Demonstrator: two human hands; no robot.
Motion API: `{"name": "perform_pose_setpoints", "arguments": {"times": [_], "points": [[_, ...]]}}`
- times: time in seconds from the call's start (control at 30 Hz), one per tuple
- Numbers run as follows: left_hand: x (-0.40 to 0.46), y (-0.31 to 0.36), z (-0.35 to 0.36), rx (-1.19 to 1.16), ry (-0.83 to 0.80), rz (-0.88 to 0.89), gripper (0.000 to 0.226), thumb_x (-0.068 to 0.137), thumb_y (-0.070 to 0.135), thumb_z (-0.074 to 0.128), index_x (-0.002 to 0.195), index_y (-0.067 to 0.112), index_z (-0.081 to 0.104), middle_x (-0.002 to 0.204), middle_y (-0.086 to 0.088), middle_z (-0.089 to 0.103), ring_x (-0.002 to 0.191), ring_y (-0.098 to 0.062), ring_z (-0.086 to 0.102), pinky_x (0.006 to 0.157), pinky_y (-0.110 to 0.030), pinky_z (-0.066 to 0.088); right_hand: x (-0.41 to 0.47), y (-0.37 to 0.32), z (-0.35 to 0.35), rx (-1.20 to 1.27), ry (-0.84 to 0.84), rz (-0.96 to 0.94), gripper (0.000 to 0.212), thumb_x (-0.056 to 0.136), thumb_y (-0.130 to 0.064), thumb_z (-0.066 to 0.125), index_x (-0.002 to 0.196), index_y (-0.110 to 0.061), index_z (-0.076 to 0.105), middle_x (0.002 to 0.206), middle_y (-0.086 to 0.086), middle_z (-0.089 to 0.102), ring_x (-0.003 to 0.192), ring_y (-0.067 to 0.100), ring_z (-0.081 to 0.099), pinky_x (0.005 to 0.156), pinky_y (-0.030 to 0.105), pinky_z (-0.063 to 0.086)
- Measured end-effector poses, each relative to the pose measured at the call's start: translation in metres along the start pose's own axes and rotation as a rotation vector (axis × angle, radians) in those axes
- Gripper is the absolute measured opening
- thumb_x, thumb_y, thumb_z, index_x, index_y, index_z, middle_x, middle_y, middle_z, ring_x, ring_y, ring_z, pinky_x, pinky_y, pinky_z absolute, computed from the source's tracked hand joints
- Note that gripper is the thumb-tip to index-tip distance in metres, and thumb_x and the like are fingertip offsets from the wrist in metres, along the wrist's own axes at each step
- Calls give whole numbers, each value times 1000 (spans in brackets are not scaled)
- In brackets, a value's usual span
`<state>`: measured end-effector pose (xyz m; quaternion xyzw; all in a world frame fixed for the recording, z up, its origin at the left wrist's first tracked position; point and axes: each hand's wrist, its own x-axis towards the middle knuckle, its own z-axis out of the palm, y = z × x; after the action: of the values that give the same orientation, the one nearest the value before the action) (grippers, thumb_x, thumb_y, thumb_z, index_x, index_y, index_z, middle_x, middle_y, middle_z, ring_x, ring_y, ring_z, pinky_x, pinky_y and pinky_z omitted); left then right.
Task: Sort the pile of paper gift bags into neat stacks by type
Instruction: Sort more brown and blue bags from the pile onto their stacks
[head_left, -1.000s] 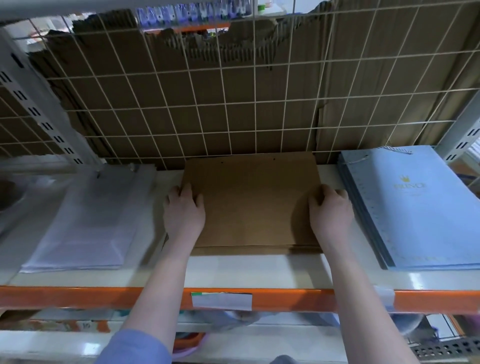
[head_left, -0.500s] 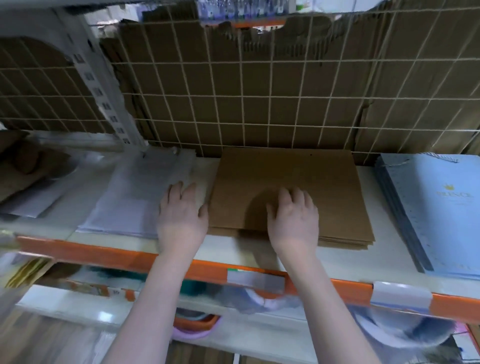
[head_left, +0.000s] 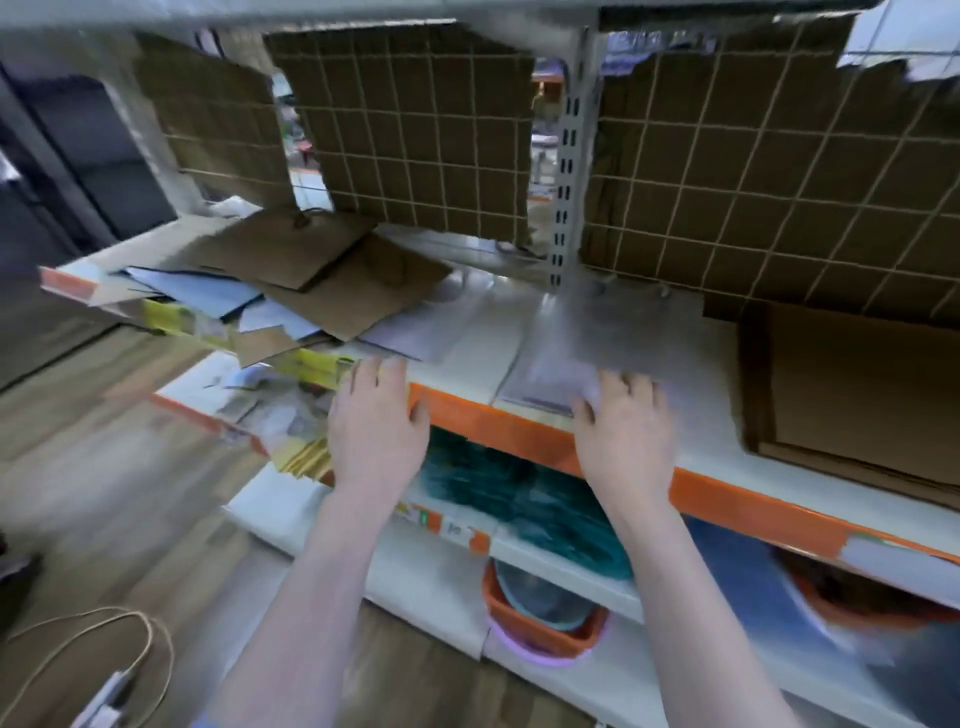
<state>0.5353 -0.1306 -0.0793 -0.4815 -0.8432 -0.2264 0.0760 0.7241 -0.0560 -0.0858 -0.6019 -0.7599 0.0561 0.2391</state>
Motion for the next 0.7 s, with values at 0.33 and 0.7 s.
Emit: {"name": "perform_pose_setpoints", "arguments": {"times": [0.33, 0.7], "points": [[64, -149, -30, -62, 55, -165, 40, 87, 21, 58, 123, 6, 56, 131, -17, 51, 124, -36, 40, 100, -45, 34, 23, -149, 52, 18, -81, -52, 43, 96, -31, 42, 135, -12, 45, 134, 14, 47, 122, 31, 42, 98, 38, 33], [204, -237, 0, -48, 38, -125, 44, 94, 28, 51, 133, 7, 49, 140, -15, 44, 130, -31, 34, 104, -38, 30, 118, -242, 141, 82, -170, 44, 46, 97, -37, 40, 138, -18, 41, 139, 13, 43, 126, 33, 39, 102, 39, 34]]}}
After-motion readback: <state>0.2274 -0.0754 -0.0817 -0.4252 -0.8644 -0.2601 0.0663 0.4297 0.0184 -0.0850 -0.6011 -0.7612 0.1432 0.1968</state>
